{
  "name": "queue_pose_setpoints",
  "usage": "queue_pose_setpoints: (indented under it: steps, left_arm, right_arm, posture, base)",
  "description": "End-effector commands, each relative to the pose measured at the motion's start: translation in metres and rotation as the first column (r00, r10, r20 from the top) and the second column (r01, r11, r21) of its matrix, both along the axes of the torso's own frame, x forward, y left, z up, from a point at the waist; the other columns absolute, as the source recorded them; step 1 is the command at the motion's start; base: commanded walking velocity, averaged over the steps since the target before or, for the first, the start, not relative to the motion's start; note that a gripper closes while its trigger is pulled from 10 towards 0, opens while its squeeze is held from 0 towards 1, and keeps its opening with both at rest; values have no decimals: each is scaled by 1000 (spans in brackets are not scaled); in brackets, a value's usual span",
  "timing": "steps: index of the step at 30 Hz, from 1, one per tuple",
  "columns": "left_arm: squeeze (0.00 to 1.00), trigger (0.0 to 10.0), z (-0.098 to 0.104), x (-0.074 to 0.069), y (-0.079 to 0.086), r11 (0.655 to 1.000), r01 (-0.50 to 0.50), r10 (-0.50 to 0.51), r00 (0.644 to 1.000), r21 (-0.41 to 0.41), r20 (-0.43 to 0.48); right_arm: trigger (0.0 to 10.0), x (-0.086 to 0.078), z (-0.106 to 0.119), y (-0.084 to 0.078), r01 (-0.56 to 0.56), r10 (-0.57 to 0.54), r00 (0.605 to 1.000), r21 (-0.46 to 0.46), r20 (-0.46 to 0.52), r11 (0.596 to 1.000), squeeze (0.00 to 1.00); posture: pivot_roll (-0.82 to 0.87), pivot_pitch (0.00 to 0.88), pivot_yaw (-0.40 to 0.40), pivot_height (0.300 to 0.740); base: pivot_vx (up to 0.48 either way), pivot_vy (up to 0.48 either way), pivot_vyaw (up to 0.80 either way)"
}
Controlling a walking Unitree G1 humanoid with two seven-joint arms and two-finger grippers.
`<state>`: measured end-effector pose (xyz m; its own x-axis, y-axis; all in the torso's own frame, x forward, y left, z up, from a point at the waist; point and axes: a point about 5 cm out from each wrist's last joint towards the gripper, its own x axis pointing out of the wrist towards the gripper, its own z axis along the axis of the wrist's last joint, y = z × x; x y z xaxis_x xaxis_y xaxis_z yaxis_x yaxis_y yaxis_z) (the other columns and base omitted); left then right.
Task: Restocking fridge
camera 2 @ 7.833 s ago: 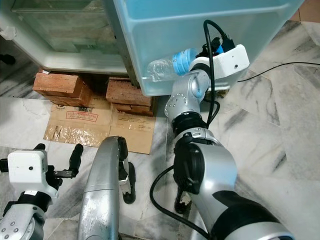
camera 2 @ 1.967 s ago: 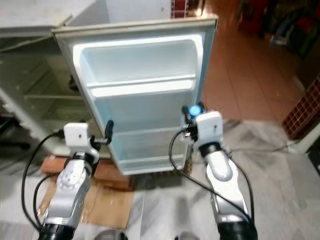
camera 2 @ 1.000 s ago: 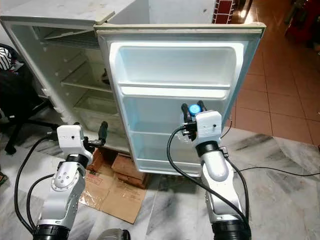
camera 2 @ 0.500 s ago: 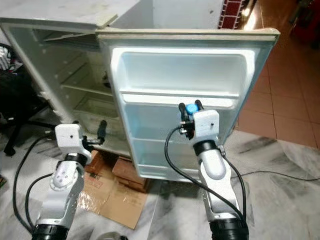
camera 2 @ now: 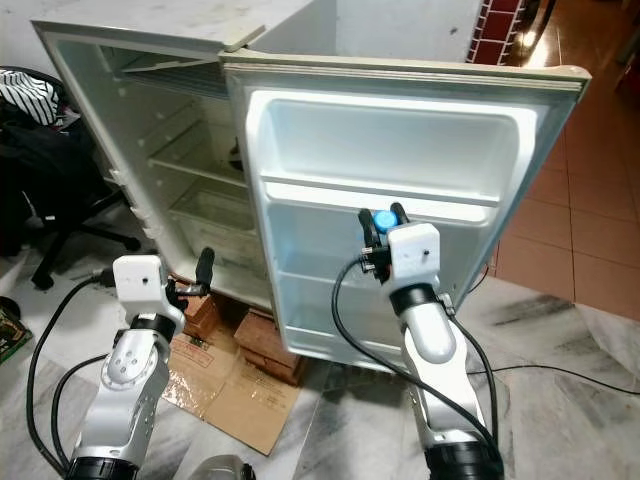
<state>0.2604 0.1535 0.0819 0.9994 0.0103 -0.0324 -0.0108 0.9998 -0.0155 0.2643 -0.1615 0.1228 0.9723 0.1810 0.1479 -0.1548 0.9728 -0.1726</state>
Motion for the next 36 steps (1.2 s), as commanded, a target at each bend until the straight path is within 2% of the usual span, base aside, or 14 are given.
queue_pose_setpoints:
  steps: [1,6,12,20,21,22,23,24,27,28,29,36]
  left_arm:
    - [0,10000,4,0,3,1000,-4,4,1000,11,13]
    - [0,10000,5,0,3,1000,-4,4,1000,13,14]
    - [0,10000,7,1,1,1000,4,-5,1000,20,16]
    - [0,10000,7,-1,2,1000,1,-1,1000,19,13]
    - [0,10000,7,-1,2,1000,1,-1,1000,18,13]
    - [0,10000,7,-1,1,1000,1,-1,1000,18,13]
    - [0,10000,7,-1,1,1000,0,-1,1000,18,13]
    - [0,10000,7,-1,1,1000,0,-1,1000,18,12]
    - [0,10000,7,-1,1,1000,1,-2,1000,17,11]
    - [0,10000,7,-1,1,1000,2,-2,1000,17,11]
    - [0,10000,7,-1,0,1000,2,-3,1000,15,10]
    - [0,10000,6,-1,-2,1000,16,-16,1000,9,6]
  right_arm:
    - [10000,-3,7,-6,11,-11,1000,5,26,1000,0]
    - [10000,-5,6,-7,-8,8,1000,-1,18,1000,0]
    - [10000,-9,1,4,-99,100,995,18,-10,995,0]
    - [10000,-11,-4,7,-95,96,995,34,-33,995,0]
    - [8902,-10,-4,7,-94,95,995,39,-34,995,0]
    - [5529,-10,-4,7,-92,94,995,42,-34,995,0]
    - [4078,-10,-3,7,-92,93,995,44,-33,995,0]
    - [0,-10,-3,6,-90,92,995,55,-31,994,0]
    - [0,-11,-3,6,-87,89,995,59,-34,994,0]
    - [1804,-11,-4,5,-83,85,996,52,-37,995,0]
    - [10000,-10,-5,5,-79,82,995,45,-49,996,0]
    - [10000,-9,-8,5,-90,91,994,28,-61,996,0]
  posture:
    - [-12,29,31,740]
    - [-15,34,38,740]
    - [-11,43,43,740]
    - [-5,46,42,740]
    - [-5,47,43,740]
    - [-6,47,43,740]
    - [-8,47,43,740]
    - [-9,48,44,740]
    - [-10,48,43,740]
    - [-12,50,43,740]
    - [-13,52,44,740]
    - [-12,54,42,740]
  base:
    - [0,0,0]
    - [0,0,0]
    - [0,0,0]
    - [0,0,0]
    - [0,0,0]
    - [0,0,0]
    - [0,0,0]
    - [0,0,0]
    - [0,0,0]
    - [0,0,0]
    - [0,0,0]
    - [0,0,0]
